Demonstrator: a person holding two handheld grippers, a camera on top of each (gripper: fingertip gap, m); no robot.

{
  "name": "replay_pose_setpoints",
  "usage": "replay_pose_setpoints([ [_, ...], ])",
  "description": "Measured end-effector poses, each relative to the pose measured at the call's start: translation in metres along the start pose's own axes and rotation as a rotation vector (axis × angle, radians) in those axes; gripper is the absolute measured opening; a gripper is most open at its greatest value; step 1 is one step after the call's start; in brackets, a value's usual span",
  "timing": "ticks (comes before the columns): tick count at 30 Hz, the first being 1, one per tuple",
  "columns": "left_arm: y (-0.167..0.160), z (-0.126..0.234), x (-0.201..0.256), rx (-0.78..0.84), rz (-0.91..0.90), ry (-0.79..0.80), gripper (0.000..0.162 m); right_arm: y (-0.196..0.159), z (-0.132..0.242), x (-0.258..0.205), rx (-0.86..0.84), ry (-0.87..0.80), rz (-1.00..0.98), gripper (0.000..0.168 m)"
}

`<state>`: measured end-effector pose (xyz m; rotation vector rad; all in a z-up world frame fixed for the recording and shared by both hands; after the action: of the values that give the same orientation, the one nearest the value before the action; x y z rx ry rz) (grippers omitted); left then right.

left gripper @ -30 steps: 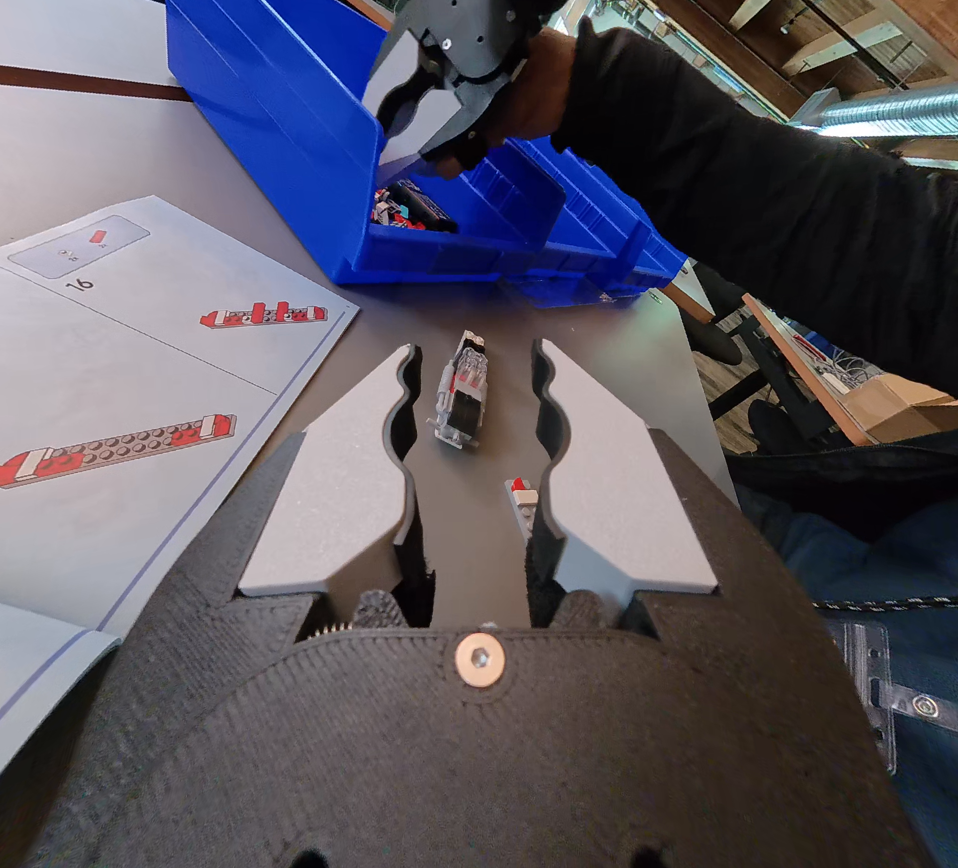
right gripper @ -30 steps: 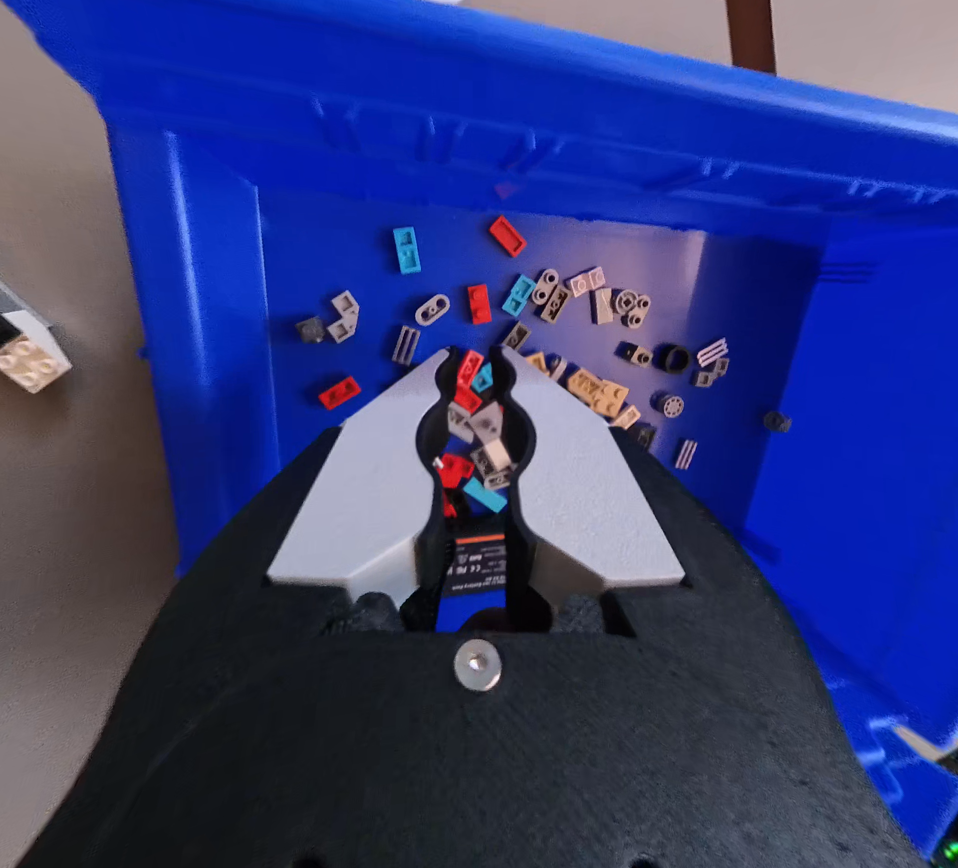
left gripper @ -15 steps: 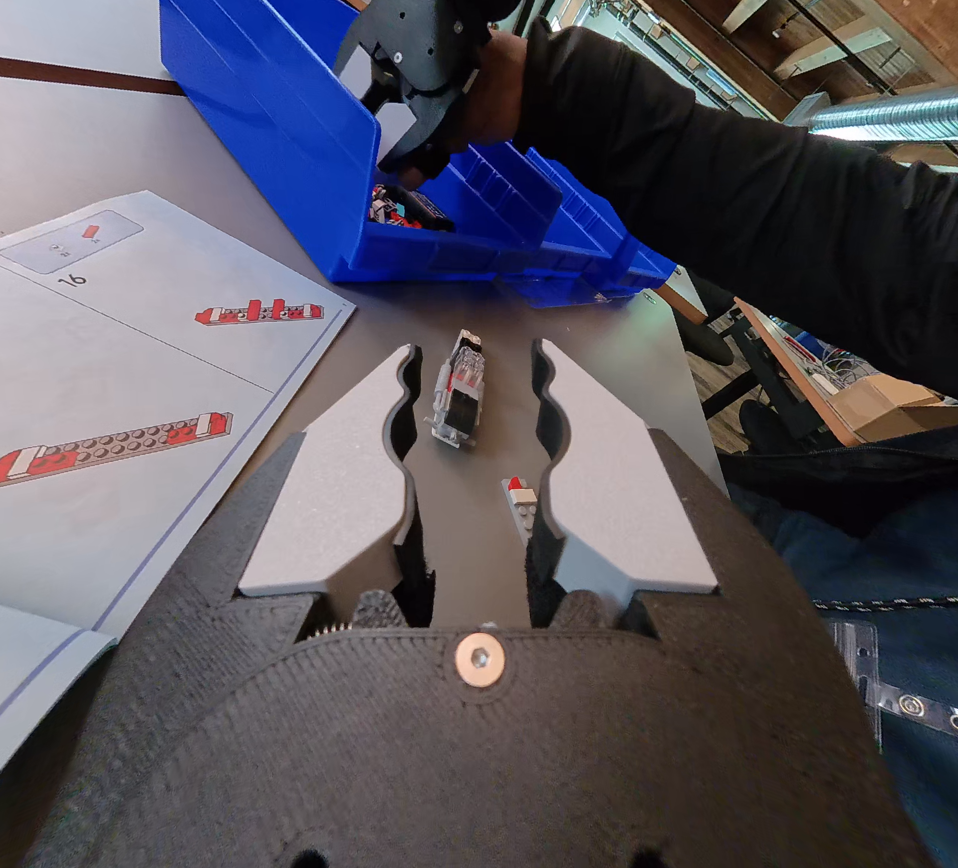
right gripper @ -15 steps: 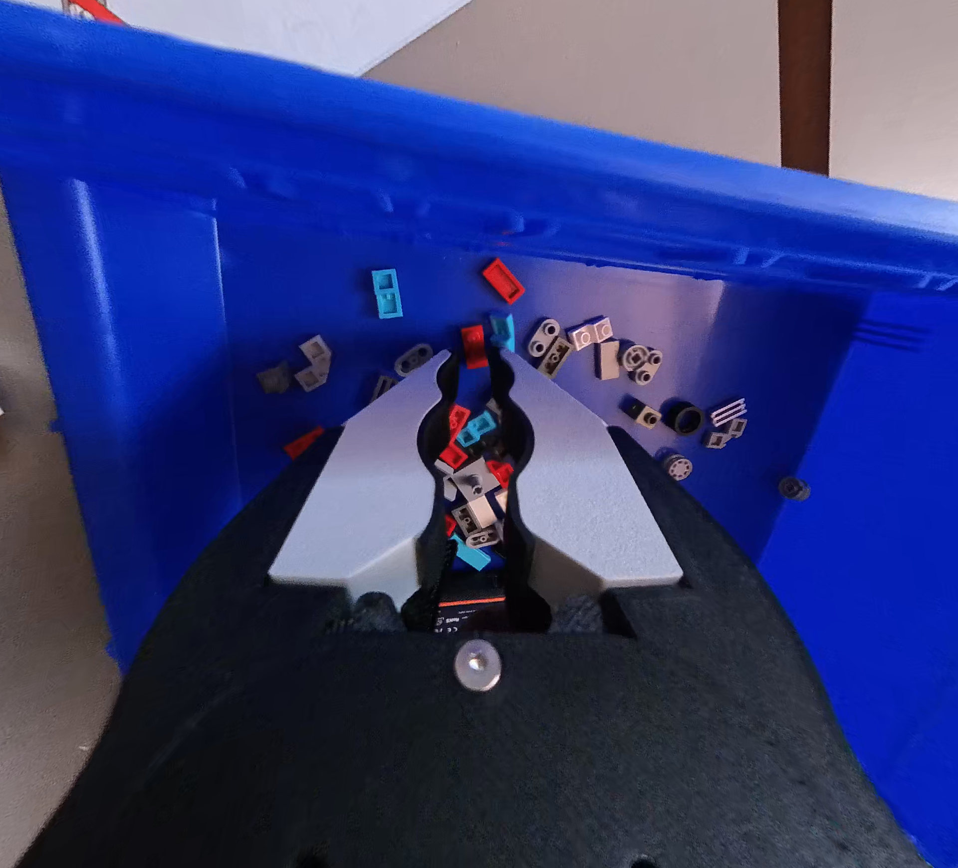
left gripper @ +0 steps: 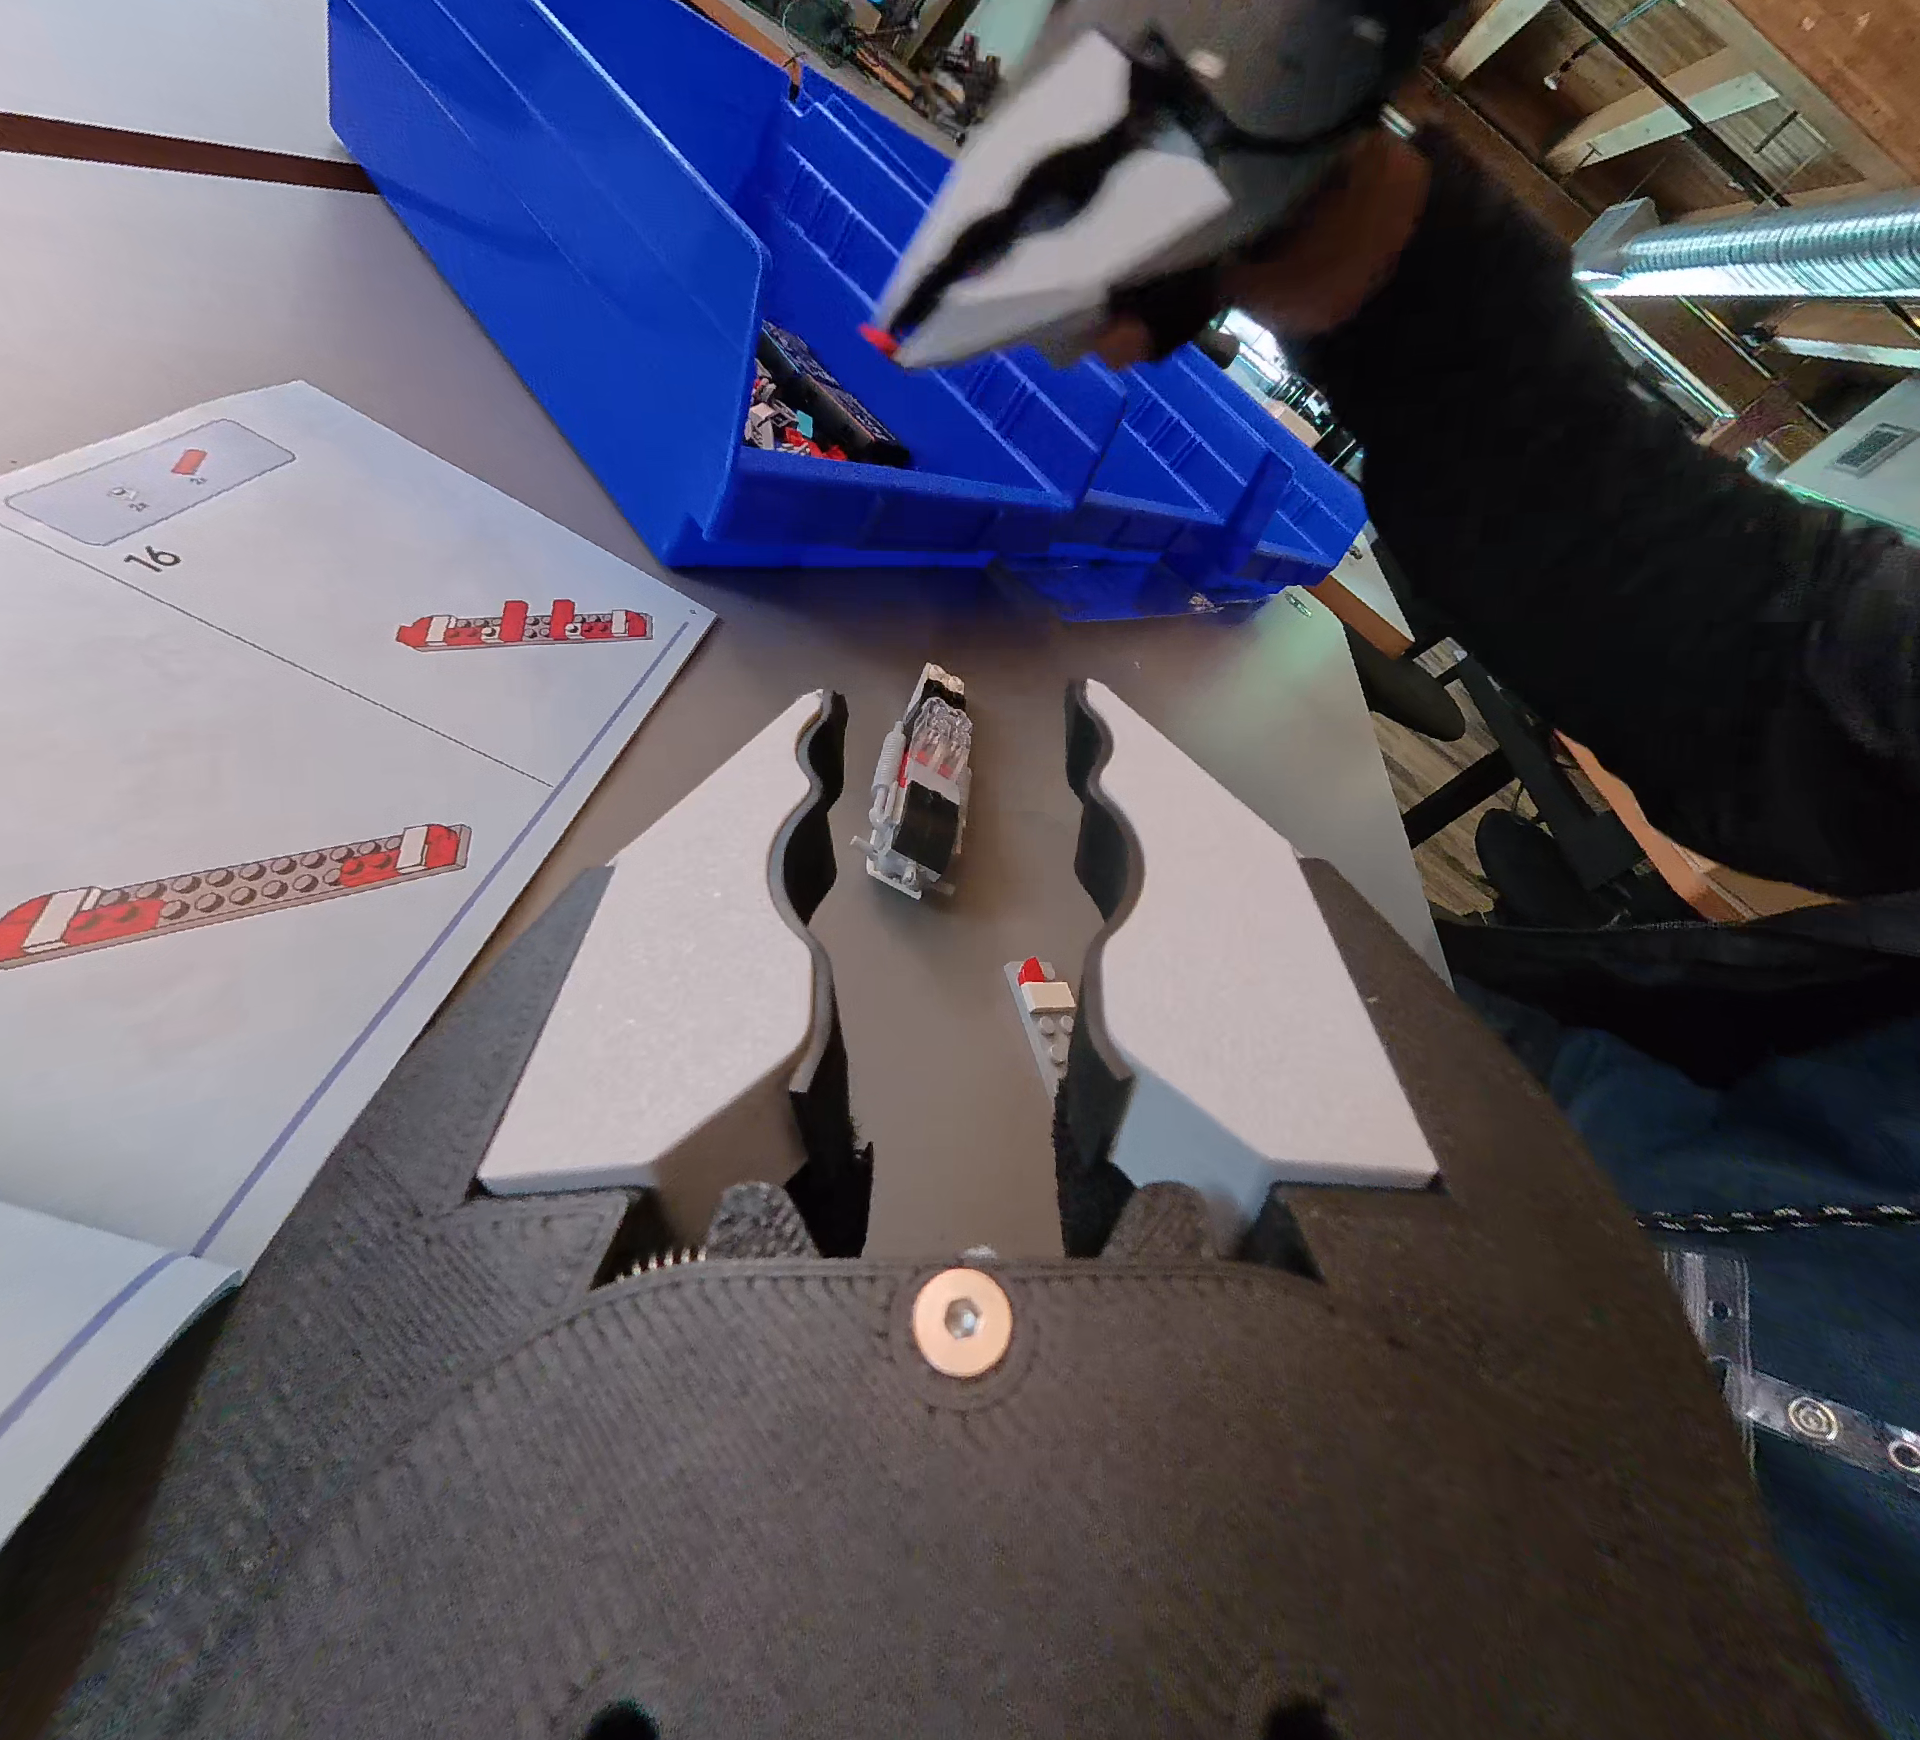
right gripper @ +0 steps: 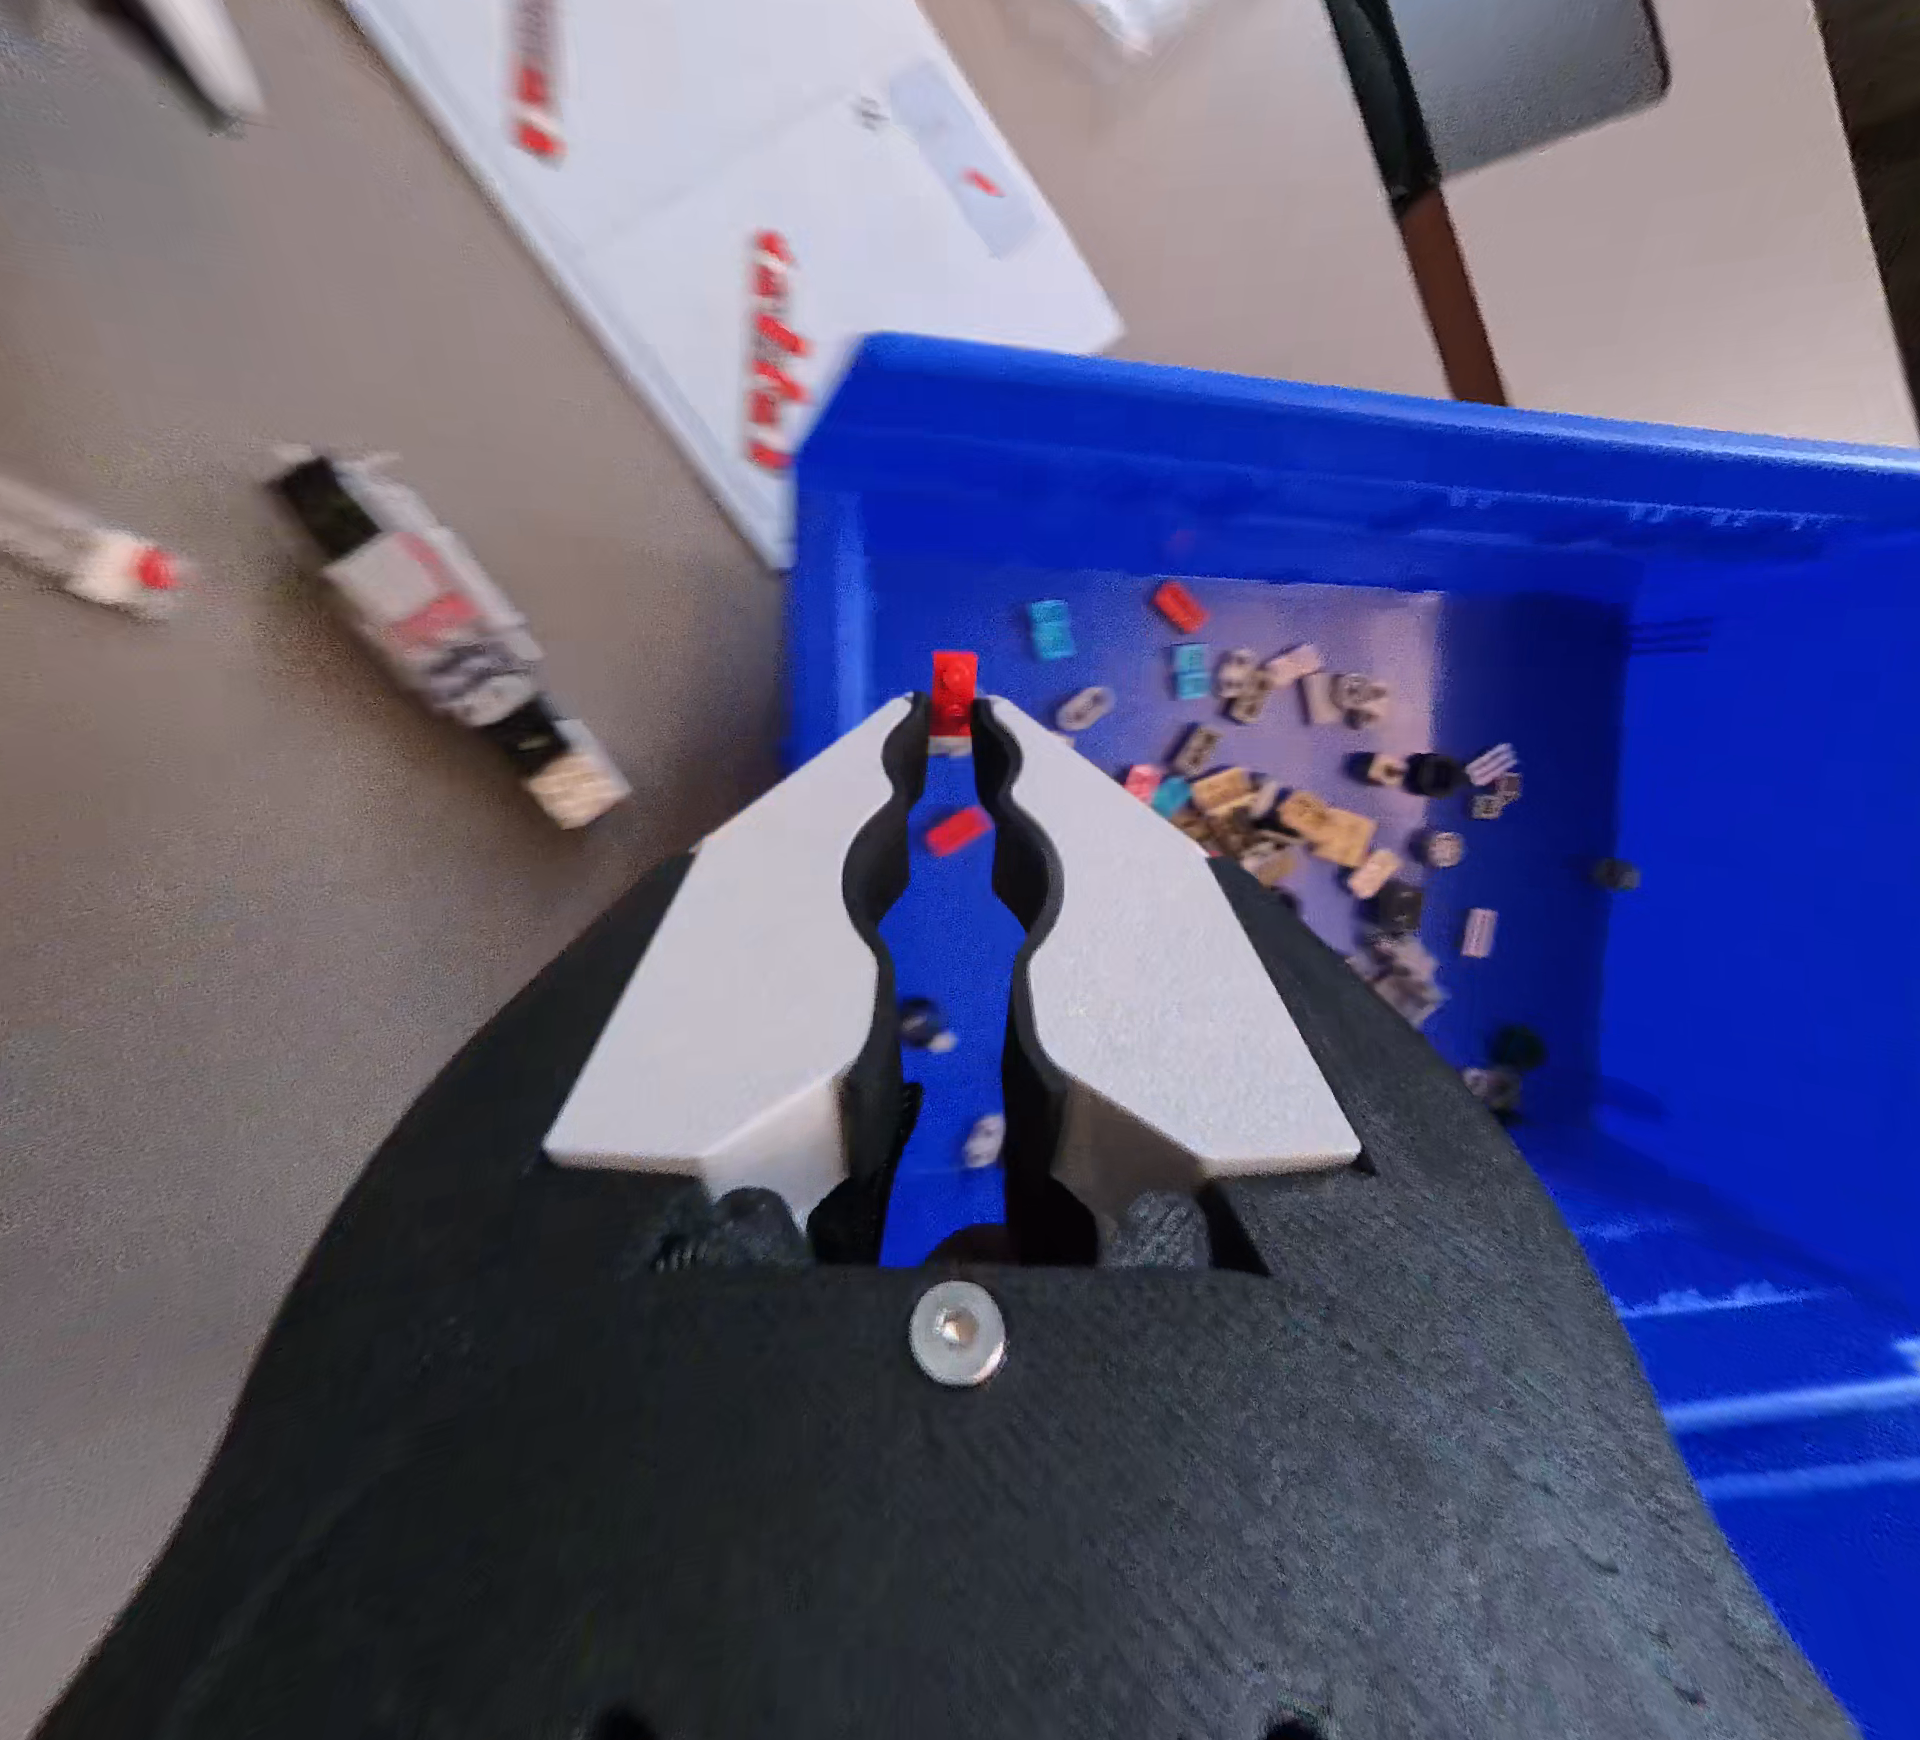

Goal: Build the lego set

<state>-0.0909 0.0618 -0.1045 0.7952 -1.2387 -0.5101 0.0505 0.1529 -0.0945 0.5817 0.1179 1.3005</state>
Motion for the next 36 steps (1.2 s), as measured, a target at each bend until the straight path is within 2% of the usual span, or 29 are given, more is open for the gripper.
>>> replay_pose_setpoints([
  [3,0.0,-0.001,0.0,-0.003,0.0,0.004,0.043,-0.004,0.011,-0.067,0.004,0.021,0.048,0.008],
  [7,0.0,-0.001,-0.001,-0.003,0.0,0.007,0.043,-0.029,-0.01,-0.149,-0.058,0.09,0.084,0.008],
  [10,0.0,0.0,-0.001,-0.001,0.002,0.008,0.043,-0.05,-0.024,-0.173,-0.123,0.088,0.096,0.01],
  [12,0.0,0.0,-0.001,0.001,0.002,0.008,0.043,-0.047,-0.024,-0.178,-0.085,0.109,0.067,0.009],
  [13,0.0,0.0,-0.001,0.001,0.002,0.008,0.043,-0.049,-0.023,-0.175,-0.099,0.106,0.071,0.01],
  [14,0.0,0.0,-0.001,0.001,0.002,0.008,0.043,-0.05,-0.02,-0.17,-0.112,0.092,0.085,0.019],
  [17,0.0,0.0,-0.001,0.003,0.002,0.007,0.043,-0.034,-0.002,-0.14,-0.075,0.059,0.065,0.023],
  [22,0.0,0.0,0.0,0.002,-0.008,0.008,0.043,-0.012,0.022,-0.051,-0.034,-0.079,0.0,0.027],
  [27,0.0,0.0,0.0,0.003,-0.004,0.004,0.043,-0.026,0.005,0.008,-0.08,-0.114,-0.088,0.027],
  [33,-0.001,0.0,0.0,-0.004,-0.002,0.002,0.043,-0.043,-0.014,0.036,-0.177,-0.112,-0.134,0.024],
  [36,-0.001,0.0,0.0,-0.004,-0.001,0.001,0.043,-0.056,-0.027,0.045,-0.252,-0.047,-0.183,0.021],
])
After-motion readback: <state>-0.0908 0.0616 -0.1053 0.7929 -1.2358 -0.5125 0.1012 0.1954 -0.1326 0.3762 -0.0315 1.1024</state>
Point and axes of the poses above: each gripper's, where its closed fingertips meet, z back along the fingers, y out of its top, x = y × z across the jaws, the point moved 1 cm from there along z, back along the fingers, and after that the axes turned 7 degrees about z, right-handed, at the moved point
